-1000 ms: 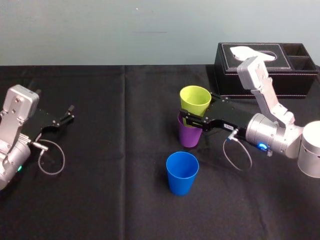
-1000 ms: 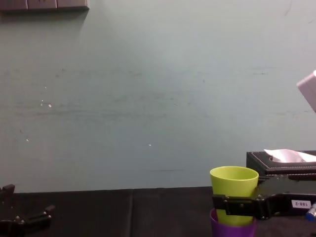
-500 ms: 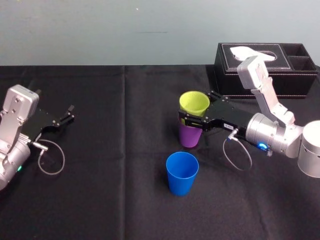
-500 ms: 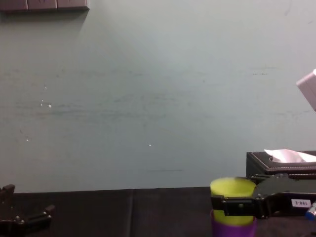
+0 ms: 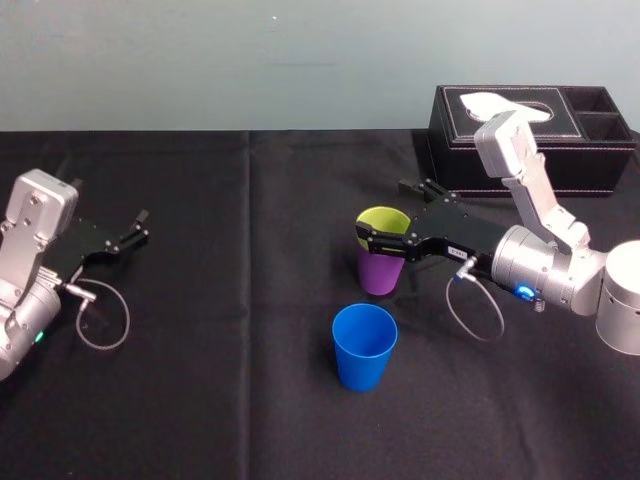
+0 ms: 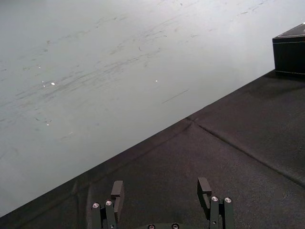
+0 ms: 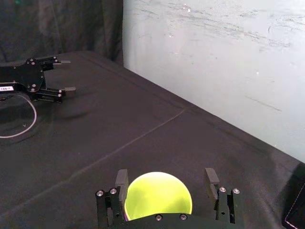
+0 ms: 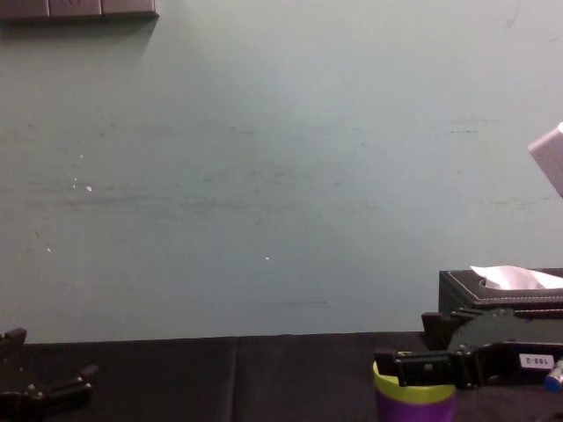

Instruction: Stack the three plastic cups sequentially using one hand.

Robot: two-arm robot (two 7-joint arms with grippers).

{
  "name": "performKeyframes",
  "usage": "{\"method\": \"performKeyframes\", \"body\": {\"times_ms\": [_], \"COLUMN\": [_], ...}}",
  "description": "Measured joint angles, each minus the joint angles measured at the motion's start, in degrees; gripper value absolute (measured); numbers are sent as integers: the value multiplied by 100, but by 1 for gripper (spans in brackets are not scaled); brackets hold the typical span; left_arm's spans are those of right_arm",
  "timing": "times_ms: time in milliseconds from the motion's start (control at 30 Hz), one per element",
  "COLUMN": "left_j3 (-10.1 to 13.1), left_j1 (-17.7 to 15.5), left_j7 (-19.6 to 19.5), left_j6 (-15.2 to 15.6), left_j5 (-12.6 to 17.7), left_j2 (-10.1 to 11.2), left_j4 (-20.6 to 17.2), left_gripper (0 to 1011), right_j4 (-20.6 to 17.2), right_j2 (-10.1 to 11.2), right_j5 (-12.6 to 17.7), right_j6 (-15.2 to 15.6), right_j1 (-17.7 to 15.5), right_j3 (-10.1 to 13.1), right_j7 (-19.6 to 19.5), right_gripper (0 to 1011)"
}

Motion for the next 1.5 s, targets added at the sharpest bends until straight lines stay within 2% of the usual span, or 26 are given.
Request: {"method": "performKeyframes", "body": {"times_ms": [200,333,367,467,533,567,733,867,1000,1233,1500], "left_j3": [0,0,0,0,0,0,0,0,0,0,0], "left_j1": [0,0,0,0,-1,0,0,0,0,0,0], "left_j7": [0,0,0,0,0,0,0,0,0,0,0], "left_j6": [0,0,0,0,0,0,0,0,0,0,0], "left_j5": [0,0,0,0,0,0,0,0,0,0,0], "left_j2": [0,0,0,0,0,0,0,0,0,0,0], "left_j4": [0,0,0,0,0,0,0,0,0,0,0], "left_gripper": [1011,1011,1011,1011,1011,1011,1011,1011,1011,1011,1011], "right_j4": [-104,-479,-479,-795,-903,-988,-1093,-1102,-1026,-919,-805], "right_j2": [34,244,244,509,638,773,1140,1393,1500,1519,1403], "right_j5": [0,181,181,485,607,697,914,989,940,734,479], "right_j6": [-18,-188,-188,-358,-445,-553,-874,-1124,-1252,-1313,-1295], "right_j1": [-64,-418,-418,-792,-942,-1082,-1411,-1679,-1804,-1801,-1624], "right_j3": [46,291,291,530,601,654,702,631,491,246,-25], "right_j7": [-39,-12,-12,179,304,442,889,1172,1309,1364,1362], "right_gripper": [1003,1002,1002,1003,1003,1003,1003,1003,1003,1003,1003]}}
